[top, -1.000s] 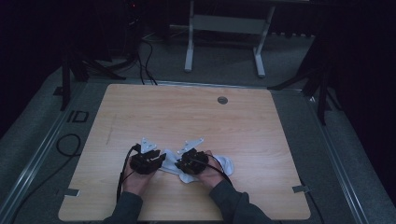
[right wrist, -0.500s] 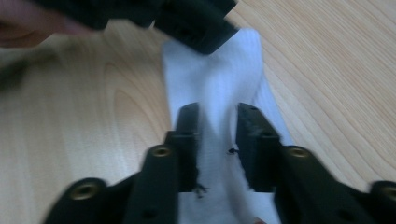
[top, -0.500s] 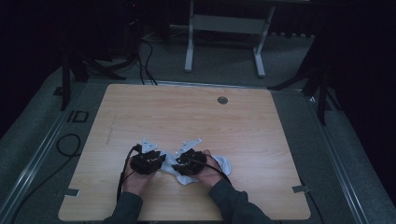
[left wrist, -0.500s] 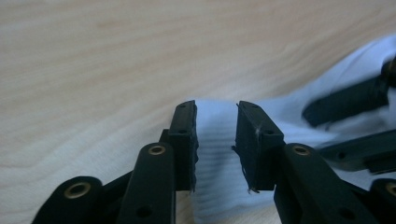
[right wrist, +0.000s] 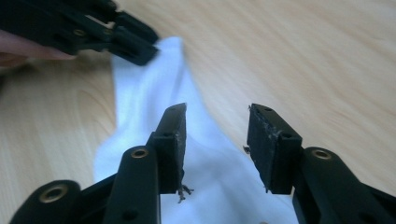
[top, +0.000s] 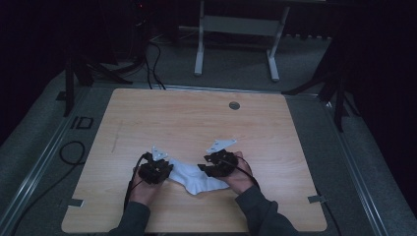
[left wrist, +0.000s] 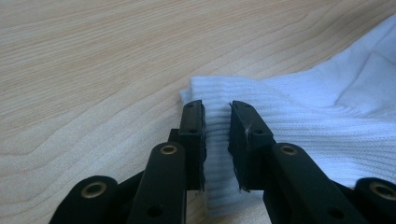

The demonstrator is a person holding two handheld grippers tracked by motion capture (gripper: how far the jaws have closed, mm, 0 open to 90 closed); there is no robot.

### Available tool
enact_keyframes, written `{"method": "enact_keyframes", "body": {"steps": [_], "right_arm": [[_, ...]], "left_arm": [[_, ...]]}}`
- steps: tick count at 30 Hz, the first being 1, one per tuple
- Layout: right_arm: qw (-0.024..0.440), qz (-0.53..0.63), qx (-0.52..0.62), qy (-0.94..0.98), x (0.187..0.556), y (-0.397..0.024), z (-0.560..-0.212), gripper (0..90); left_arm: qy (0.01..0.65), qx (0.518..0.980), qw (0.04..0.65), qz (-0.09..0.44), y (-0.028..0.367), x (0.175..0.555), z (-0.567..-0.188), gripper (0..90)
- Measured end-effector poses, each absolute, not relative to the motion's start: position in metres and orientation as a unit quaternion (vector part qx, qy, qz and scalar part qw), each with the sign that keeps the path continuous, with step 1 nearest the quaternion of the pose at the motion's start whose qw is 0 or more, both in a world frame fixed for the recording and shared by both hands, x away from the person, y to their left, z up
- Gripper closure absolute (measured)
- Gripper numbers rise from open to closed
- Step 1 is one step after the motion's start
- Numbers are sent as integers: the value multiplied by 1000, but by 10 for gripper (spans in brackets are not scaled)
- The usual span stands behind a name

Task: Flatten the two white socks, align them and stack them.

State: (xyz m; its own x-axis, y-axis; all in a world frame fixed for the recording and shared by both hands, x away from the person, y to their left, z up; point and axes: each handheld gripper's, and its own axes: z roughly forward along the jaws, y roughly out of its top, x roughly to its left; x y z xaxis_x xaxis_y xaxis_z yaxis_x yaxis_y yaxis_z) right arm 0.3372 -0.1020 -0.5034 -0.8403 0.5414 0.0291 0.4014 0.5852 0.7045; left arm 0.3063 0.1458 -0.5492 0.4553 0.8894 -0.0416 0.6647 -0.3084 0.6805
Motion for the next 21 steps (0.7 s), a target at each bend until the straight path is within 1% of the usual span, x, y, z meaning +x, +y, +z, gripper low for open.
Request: {"method": "enact_keyframes", "body": {"steps": [1,2,3,4,5,9,11,12,15,16,17,18,20,21], "right_arm": [[107,367,274,882,338,-114,-499,585],[107,367,274,882,338,-114,-499,585],[119,364,282,880,339,-127,-495,592],[119,364,282,880,339,-127,-495,592],[127,361,293,876,340,-139,-493,600],[137,351,310,873,341,-154,-493,612],[140,333,331,872,343,-167,-499,616],[140,333,331,872,343,-167,-499,616],[136,303,342,879,344,-174,-517,616],[136,303,342,879,344,-174,-517,616],[127,296,341,883,343,-173,-524,650],[127,296,341,883,343,-173,-524,650],[130,283,335,889,343,-171,-529,748],[137,276,330,892,342,-170,-530,839]], "left_arm": [[492,789,323,174,146,306,-549,757],[493,789,322,174,146,306,-549,757],[493,790,322,174,146,306,-549,760],[493,790,322,174,146,306,-549,763],[493,789,322,174,146,306,-549,765],[494,789,321,174,146,306,-549,770],[494,789,320,174,146,306,-549,777],[494,789,320,174,146,306,-549,778],[494,790,319,175,145,306,-549,779],[493,791,318,175,145,306,-549,779],[492,791,317,176,145,306,-549,779],[492,791,317,176,145,306,-549,779],[493,791,317,176,145,306,-549,779],[493,791,317,175,145,306,-549,779]]}}
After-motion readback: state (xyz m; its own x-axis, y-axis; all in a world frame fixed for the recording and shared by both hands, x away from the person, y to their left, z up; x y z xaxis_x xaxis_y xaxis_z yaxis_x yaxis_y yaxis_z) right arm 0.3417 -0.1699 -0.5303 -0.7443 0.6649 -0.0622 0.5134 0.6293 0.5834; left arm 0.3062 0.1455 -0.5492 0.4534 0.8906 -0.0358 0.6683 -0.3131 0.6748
